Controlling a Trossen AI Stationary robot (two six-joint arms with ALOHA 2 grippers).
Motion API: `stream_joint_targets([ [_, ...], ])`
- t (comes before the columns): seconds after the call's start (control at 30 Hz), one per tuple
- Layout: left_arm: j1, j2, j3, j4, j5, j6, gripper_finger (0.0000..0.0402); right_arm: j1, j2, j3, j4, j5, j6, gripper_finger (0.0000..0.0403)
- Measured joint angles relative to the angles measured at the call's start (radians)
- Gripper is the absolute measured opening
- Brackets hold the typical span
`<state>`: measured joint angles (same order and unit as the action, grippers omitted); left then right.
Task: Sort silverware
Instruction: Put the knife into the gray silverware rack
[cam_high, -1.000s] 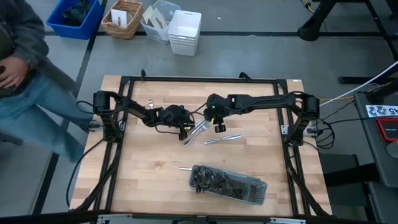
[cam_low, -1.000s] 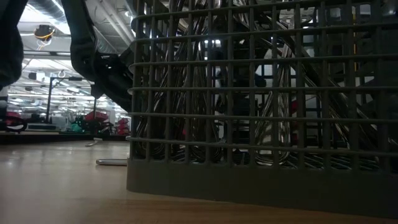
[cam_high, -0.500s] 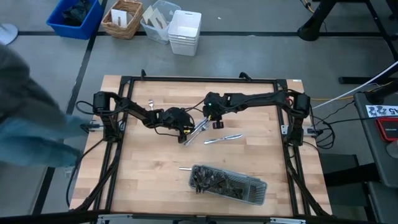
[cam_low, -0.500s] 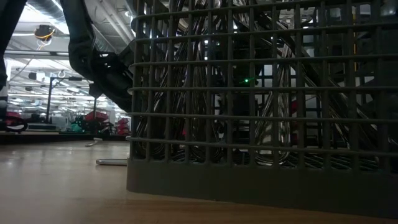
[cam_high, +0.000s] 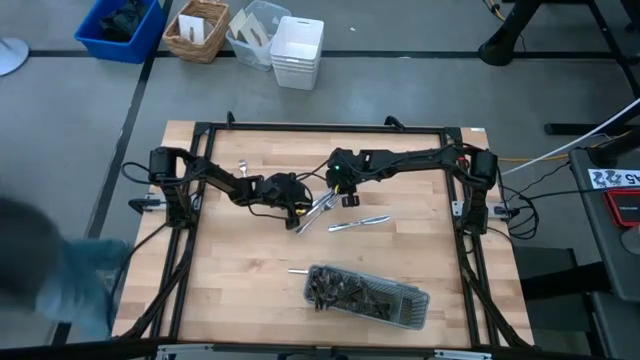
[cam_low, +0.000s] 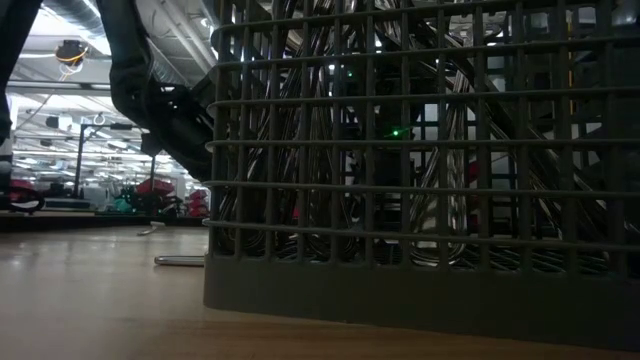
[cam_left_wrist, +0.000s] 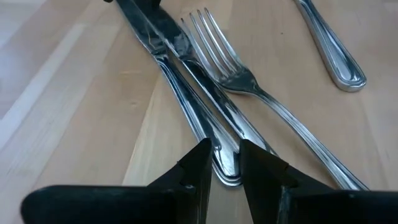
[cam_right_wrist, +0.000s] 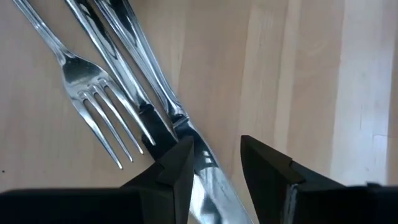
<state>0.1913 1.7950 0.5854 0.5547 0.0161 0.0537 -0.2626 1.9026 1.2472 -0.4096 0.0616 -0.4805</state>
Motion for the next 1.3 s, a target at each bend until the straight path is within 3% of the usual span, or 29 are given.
stream_joint_targets([
  [0.63,0.041,0.000,0.000,0.004,-0.057,0.033,0.0074,0.000,0.000,0.000,0.071,0.050,0.001,0.0133],
  [1.03,0.041,0.001,0.000,0.004,-0.056,0.025,0.0074,-0.035,0.000,0.000,0.106,-0.027,0.010,0.0133],
  [1.3,0.038,0.001,0.000,0.005,-0.053,0.025,0.0074,-0.032,0.071,0.000,0.169,-0.080,0.005,0.0133],
])
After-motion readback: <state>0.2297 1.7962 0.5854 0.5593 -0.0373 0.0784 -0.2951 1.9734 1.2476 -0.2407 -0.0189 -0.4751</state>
